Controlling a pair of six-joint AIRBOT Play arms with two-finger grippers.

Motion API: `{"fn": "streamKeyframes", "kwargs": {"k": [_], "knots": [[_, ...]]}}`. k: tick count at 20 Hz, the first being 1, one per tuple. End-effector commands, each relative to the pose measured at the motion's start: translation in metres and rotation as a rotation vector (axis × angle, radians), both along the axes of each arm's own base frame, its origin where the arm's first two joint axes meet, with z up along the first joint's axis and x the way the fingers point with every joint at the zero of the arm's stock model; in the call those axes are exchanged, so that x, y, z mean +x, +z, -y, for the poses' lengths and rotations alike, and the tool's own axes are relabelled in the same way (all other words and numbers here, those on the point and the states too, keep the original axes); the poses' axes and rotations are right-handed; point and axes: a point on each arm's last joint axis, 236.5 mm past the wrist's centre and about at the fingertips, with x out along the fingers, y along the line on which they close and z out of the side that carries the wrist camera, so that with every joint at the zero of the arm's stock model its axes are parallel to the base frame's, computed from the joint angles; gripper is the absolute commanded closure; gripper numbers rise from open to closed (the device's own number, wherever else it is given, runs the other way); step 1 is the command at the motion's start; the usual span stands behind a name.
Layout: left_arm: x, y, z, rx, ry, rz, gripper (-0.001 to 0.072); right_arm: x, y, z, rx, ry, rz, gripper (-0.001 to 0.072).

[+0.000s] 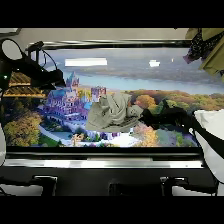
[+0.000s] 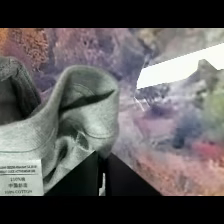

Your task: Fold the clothes and pants, and hang the long-sleeved shirts on hangers.

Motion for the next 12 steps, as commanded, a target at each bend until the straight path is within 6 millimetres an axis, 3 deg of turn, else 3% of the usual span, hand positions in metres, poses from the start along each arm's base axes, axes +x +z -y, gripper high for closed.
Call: {"fn": "streamKeyframes", "kwargs": {"k": [1,3,6,12], "knots": [[-0.003,0.003,-0.017,0.006,0.020,-0.006,0.0180,0.001,0.003,-0.002,0.000,0.033,0.023,0.0679],[-0.013,-0.008,-0.034,0.011,0.054,-0.059,0.0179,-0.003,0.008,-0.002,-0.012,0.069,0.039,0.0680],[-0.046,-0.054,-0.040,-0.046,0.081,-0.209,0.0180,-0.009,0.020,-0.004,-0.018,0.112,0.056,0.0680],[-0.110,-0.149,0.040,-0.422,0.025,-0.299,0.0182,-0.020,0.030,-0.010,0.004,0.158,0.047,0.0680]]}}
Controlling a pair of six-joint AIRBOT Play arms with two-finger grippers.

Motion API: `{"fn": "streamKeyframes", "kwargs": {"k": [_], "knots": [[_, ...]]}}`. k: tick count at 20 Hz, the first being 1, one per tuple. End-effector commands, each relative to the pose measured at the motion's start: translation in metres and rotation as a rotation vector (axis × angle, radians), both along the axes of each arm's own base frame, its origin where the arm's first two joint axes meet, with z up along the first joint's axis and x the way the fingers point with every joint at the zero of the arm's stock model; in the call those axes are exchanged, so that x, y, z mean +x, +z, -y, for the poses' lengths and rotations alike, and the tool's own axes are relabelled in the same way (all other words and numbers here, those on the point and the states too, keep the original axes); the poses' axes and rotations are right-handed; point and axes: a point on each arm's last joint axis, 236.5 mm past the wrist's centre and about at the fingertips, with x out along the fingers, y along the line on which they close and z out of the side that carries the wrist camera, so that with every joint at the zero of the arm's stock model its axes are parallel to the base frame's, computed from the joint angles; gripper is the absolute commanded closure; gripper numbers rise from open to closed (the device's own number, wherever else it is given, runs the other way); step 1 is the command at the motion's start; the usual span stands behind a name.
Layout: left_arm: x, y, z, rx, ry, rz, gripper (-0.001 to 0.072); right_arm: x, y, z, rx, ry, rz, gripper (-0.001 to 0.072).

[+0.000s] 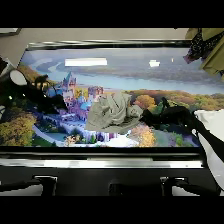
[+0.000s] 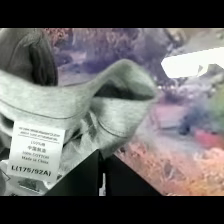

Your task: Fold the clothes and pants, and hang the long-sleeved shirts on hangers.

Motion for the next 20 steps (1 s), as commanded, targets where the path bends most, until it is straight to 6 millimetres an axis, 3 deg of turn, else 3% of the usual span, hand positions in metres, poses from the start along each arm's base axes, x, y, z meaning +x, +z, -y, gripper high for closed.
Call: {"fn": "streamKeyframes", "kwargs": {"k": [1,5,12,17,19,20], "knots": [[-0.029,-0.044,0.044,-0.231,0.038,0.001,0.0181,-0.011,0.005,-0.006,0.021,0.042,-0.023,0.0680],[-0.042,-0.077,0.050,-0.253,0.057,0.014,0.0183,-0.026,0.009,-0.014,0.057,0.086,-0.067,0.0680],[-0.024,-0.089,0.062,-0.206,0.035,0.126,0.0183,-0.035,0.014,-0.021,0.095,0.112,-0.097,0.0680],[-0.032,-0.108,0.069,-0.204,0.025,0.071,0.0185,-0.034,0.026,-0.022,0.095,0.117,-0.064,0.0680],[-0.032,-0.113,0.071,-0.198,0.028,0.068,0.0239,-0.031,0.035,-0.021,0.090,0.116,-0.031,0.0680],[-0.031,-0.115,0.072,-0.194,0.029,0.072,0.0321,-0.030,0.041,-0.021,0.089,0.116,-0.013,0.0680]]}}
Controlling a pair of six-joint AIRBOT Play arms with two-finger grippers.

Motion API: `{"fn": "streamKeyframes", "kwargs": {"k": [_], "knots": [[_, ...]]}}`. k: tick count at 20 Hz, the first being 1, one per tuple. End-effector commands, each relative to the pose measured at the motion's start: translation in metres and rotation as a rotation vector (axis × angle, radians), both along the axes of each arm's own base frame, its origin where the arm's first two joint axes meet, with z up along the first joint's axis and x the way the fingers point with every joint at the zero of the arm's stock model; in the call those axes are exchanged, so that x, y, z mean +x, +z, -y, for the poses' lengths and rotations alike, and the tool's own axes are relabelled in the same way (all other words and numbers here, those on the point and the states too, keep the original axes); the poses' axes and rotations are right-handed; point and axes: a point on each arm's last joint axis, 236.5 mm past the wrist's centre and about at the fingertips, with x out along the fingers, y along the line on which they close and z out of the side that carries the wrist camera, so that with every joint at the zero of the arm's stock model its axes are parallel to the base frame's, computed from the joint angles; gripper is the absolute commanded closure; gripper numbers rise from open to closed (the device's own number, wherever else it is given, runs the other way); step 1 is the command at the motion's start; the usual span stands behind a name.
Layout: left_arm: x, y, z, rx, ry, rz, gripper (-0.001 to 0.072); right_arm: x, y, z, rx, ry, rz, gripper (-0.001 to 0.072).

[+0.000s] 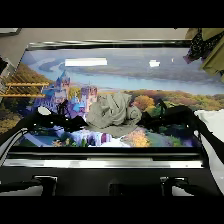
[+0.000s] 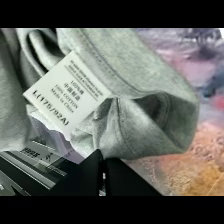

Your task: Fold the clothes and pants, and hang the long-sleeved shirts on hangers.

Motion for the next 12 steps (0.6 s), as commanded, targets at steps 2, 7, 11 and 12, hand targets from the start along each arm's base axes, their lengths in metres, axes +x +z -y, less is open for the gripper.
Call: {"fn": "streamKeyframes", "kwargs": {"k": [2,7,11,12], "knots": [[0.003,-0.012,0.005,0.019,0.005,0.008,0.0417,0.003,0.023,0.000,-0.001,-0.001,0.069,0.0680],[0.008,-0.008,0.011,0.015,-0.008,0.025,0.0690,0.004,0.043,0.000,-0.001,0.000,0.132,0.0680],[0.049,0.055,0.016,-0.022,-0.034,0.183,0.0692,0.011,0.088,0.000,-0.019,0.040,0.312,0.0680],[0.063,0.086,0.016,-0.035,-0.042,0.255,0.0692,0.018,0.114,0.001,-0.029,0.056,0.406,0.0680]]}}
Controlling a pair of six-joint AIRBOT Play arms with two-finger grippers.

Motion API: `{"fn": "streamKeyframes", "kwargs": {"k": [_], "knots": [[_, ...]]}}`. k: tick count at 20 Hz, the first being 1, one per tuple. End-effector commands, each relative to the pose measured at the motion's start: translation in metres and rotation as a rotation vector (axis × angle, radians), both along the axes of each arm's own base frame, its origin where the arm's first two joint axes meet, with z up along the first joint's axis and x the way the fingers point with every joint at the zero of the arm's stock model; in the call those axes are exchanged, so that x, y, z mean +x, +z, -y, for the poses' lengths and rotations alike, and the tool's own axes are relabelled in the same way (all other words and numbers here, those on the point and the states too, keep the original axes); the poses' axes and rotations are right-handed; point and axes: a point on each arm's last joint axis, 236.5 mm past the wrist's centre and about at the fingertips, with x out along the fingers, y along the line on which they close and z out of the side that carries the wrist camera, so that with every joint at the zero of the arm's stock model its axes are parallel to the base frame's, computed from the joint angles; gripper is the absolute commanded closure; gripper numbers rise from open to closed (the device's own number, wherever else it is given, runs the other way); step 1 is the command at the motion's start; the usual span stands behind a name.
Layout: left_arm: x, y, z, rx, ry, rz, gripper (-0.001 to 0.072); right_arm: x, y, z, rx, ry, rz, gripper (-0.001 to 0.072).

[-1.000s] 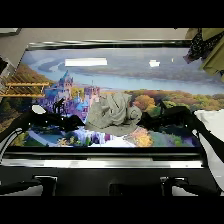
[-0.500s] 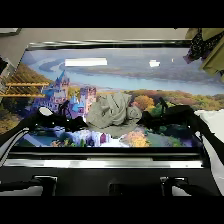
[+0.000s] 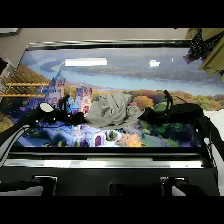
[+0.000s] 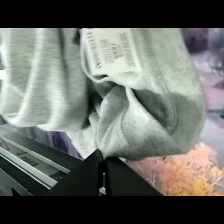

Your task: Fold the clothes and pants, and hang the long-sleeved shirts on hangers.

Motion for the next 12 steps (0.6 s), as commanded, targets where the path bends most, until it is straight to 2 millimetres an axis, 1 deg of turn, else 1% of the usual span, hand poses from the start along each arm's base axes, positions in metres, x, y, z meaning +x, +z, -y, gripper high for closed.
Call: {"fn": "streamKeyframes", "kwargs": {"k": [1,2,3,4,5,6,7,8,9,10,11,12], "knots": [[0.037,0.088,0.002,-0.043,-0.033,0.191,0.0692,0.015,0.071,0.002,-0.031,0.033,0.257,0.0680],[0.048,0.127,-0.001,-0.051,-0.034,0.275,0.0692,0.021,0.109,0.003,-0.041,0.030,0.363,0.0680],[0.058,0.174,-0.005,-0.054,-0.031,0.376,0.0692,0.024,0.147,0.003,-0.046,0.029,0.464,0.0680],[0.061,0.220,-0.008,-0.062,-0.029,0.473,0.0692,0.024,0.191,0.003,-0.051,0.025,0.575,0.0680],[0.060,0.270,-0.011,-0.074,-0.020,0.572,0.0692,0.019,0.232,0.003,-0.056,0.028,0.672,0.0681],[0.053,0.318,-0.012,-0.086,-0.017,0.668,0.0692,0.010,0.274,0.002,-0.060,0.034,0.773,0.0681],[0.042,0.359,-0.013,-0.097,-0.016,0.752,0.0692,-0.003,0.311,0.001,-0.060,0.040,0.857,0.0681],[0.026,0.397,-0.013,-0.108,-0.020,0.831,0.0692,-0.019,0.348,-0.001,-0.060,0.045,0.943,0.0681],[0.011,0.427,-0.013,-0.120,-0.018,0.891,0.0692,-0.036,0.379,-0.002,-0.060,0.051,1.017,0.0681],[-0.005,0.451,-0.014,-0.133,-0.011,0.936,0.0692,-0.055,0.408,-0.003,-0.056,0.052,1.083,0.0681],[-0.023,0.473,-0.015,-0.147,-0.003,0.978,0.0692,-0.072,0.431,-0.005,-0.054,0.054,1.135,0.0681],[-0.039,0.488,-0.016,-0.159,0.005,1.011,0.0692,-0.088,0.451,-0.004,-0.051,0.047,1.180,0.0681]]}}
